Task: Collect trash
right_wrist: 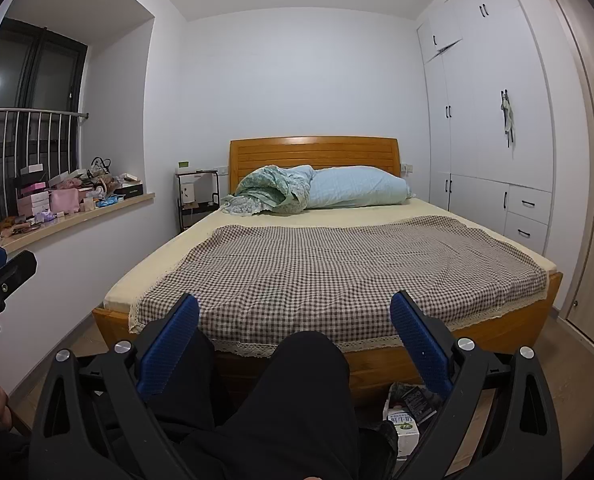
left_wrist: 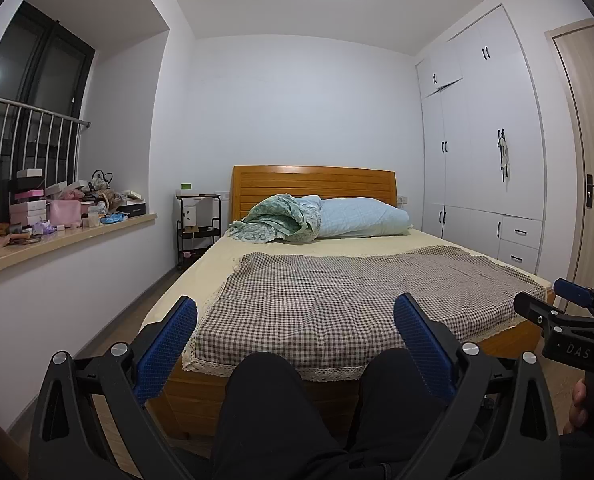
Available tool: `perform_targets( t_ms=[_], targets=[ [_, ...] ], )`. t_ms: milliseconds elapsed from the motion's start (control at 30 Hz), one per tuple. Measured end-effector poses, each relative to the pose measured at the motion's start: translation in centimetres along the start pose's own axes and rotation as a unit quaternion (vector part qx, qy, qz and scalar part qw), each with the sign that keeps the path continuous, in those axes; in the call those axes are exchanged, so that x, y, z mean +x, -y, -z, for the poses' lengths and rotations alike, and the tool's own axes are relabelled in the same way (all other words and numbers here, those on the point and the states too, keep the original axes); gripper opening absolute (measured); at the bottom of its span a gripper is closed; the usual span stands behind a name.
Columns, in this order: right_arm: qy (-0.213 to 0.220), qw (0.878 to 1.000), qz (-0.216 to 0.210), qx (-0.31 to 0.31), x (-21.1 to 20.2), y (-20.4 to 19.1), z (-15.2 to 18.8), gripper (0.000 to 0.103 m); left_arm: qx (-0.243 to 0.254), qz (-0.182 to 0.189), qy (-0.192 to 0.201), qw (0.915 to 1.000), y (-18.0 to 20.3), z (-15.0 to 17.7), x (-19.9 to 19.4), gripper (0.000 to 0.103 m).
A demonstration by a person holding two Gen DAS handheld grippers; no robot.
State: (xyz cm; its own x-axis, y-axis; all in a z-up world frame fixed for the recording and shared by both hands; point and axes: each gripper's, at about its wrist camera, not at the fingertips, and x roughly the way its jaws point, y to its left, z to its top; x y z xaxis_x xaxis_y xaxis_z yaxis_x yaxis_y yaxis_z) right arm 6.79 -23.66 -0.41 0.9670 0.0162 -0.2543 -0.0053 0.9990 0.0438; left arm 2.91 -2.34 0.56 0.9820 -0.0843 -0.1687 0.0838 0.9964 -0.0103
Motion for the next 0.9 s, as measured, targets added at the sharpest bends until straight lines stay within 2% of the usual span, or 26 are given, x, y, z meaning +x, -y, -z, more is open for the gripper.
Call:
perform_targets(
  t_ms=[900],
  targets=[
    [-0.002, 1.0, -0.002, -0.001, 0.1, 0.1, 0.0, 0.092, 0.013, 0.004, 0.013, 0.9998, 1.1, 0.0, -0.7, 0.096]
  ],
)
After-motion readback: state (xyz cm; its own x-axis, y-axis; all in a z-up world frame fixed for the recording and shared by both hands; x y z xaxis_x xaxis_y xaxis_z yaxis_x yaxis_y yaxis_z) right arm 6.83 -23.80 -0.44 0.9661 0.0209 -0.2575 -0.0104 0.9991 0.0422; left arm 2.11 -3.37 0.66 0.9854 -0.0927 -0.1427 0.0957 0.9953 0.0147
